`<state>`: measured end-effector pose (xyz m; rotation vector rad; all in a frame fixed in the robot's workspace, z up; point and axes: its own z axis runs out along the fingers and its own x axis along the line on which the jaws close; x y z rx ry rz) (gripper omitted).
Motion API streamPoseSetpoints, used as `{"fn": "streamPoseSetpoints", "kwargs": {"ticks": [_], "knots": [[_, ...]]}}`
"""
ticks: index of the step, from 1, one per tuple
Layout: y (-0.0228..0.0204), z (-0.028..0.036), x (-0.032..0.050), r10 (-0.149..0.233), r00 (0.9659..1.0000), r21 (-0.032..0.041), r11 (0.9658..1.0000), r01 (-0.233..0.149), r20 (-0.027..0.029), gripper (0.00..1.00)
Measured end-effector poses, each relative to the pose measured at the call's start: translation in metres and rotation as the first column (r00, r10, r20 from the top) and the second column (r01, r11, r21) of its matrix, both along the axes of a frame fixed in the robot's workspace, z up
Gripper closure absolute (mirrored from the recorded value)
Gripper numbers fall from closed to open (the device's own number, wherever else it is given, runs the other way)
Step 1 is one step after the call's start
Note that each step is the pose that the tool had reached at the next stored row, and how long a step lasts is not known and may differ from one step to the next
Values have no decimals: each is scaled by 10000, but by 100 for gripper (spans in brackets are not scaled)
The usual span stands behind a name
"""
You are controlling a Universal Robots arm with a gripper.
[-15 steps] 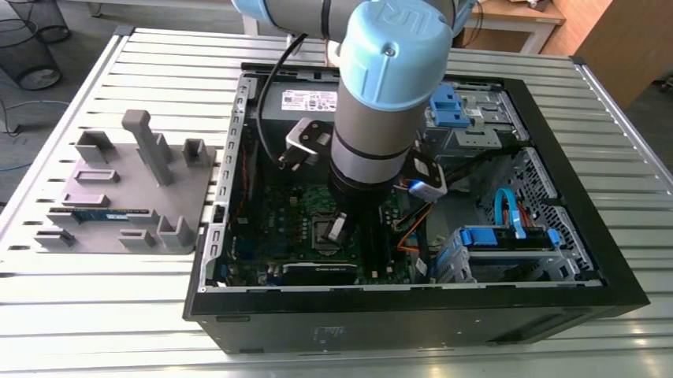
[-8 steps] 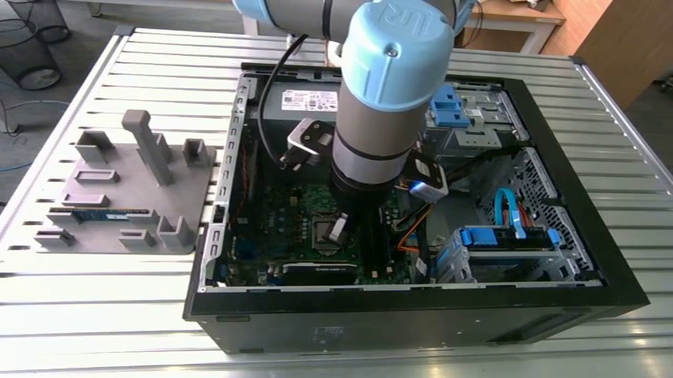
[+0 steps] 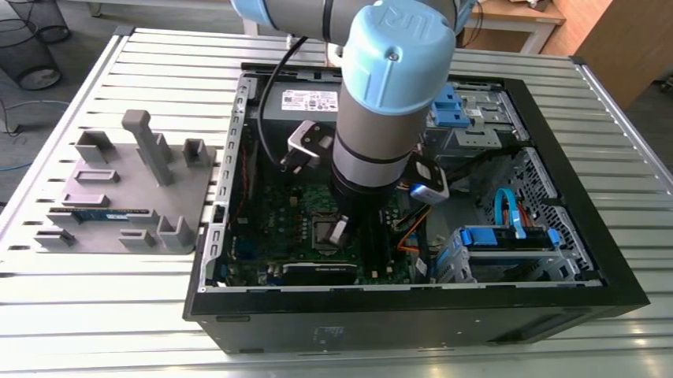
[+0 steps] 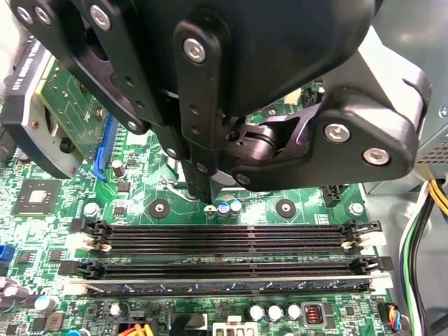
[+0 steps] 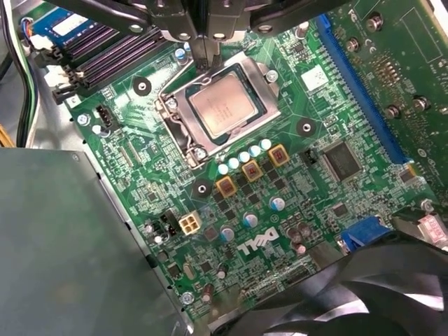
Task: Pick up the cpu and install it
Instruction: 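Install the first cpu locking lever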
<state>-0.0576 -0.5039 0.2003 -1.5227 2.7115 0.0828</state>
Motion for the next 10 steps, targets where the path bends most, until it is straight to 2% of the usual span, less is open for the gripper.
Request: {"fn": "streamPoseSetpoints", "kwargs": {"ticks": [4,10], "knots": [[-49,0,-1,-1,10000,13,10000,1,0,89],[-51,0,-1,-2,10000,12,10000,2,-8,89]]}}
